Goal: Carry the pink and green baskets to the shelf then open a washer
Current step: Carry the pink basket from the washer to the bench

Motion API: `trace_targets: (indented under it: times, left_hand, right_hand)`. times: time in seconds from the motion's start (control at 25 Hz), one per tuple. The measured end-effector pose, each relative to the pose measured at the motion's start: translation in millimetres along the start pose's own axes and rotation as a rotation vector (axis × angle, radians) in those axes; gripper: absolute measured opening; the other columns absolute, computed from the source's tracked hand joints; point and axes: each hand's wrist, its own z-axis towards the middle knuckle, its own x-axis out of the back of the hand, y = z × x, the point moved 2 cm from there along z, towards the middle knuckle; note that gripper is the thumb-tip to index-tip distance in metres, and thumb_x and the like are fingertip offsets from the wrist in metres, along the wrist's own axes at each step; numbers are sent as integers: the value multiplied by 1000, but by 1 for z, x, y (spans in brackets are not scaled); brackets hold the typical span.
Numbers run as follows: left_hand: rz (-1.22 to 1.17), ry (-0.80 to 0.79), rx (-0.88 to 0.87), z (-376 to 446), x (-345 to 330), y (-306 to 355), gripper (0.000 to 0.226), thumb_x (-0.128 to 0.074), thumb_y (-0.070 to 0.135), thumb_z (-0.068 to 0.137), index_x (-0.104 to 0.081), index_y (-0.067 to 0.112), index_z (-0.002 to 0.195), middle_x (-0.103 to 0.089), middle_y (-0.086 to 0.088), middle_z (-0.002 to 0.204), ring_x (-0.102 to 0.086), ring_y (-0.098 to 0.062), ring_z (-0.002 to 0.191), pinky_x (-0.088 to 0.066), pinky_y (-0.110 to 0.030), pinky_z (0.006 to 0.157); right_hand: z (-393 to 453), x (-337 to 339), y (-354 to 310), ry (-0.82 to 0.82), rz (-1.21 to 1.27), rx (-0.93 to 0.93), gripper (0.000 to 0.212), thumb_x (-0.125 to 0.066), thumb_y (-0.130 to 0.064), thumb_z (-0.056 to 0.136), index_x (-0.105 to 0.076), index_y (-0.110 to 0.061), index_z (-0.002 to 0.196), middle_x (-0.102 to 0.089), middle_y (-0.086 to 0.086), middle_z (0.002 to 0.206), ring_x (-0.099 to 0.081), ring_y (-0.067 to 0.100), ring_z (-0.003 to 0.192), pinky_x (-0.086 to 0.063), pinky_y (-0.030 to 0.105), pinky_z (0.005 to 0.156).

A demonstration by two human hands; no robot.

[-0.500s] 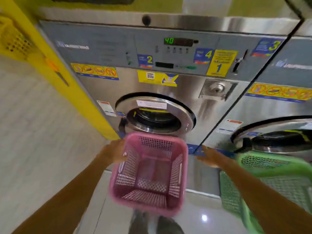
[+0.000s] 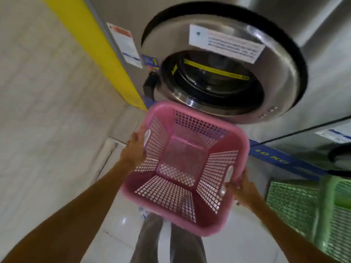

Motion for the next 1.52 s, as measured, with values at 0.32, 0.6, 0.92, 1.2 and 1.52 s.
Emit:
trace_targets:
  times: [0.32, 0.6, 0.92, 1.2, 1.52]
  left_hand:
    - [-307, 11, 200, -117, 7, -83, 89, -54, 17, 92, 5, 34, 157, -43, -20, 125, -60, -42, 101, -52, -53, 82]
    - [-578, -10, 629, -334, -90, -247, 94, -50, 20, 85, 11, 31, 156, -43, -17, 134, -62, -43, 102, -52, -53, 82]
    - [-771, 64, 861, -543, -237, -379, 115, -66, 19, 82, 24, 19, 153, -51, -27, 131, -60, -44, 106, -53, -53, 83]
    - [-850, 118, 963, -615, -300, -453, 132, -82, 34, 63, 14, 25, 154, -53, -14, 126, -60, -41, 99, -55, -59, 76]
    - [-963, 207, 1010, -621, -345, -538, 106, -75, 14, 68, -7, 15, 149, -66, -14, 105, -66, -33, 78, -58, -55, 60]
  right_hand:
    - [-56, -30, -85, 115, -170, 84, 58, -69, -26, 86, -35, -5, 129, -61, 26, 101, -56, 27, 57, -52, 39, 55]
    - [-126, -179, -171, -55, -605, 305, 51, -73, -24, 80, -47, -5, 120, -69, 33, 97, -68, 48, 88, -54, 47, 77]
    - [-233, -403, -212, -219, -930, 611, 29, -63, -29, 89, -53, -4, 100, -54, 0, 63, -51, 14, 46, -35, 21, 40]
    - [-272, -531, -235, -326, -1047, 672, 37, -61, -33, 90, -53, -4, 110, -55, -1, 68, -58, 19, 51, -49, 27, 46]
    - [-261, -643, -254, -390, -1131, 659, 33, -48, -22, 91, -50, -4, 119, -62, 12, 94, -66, 32, 74, -61, 43, 70]
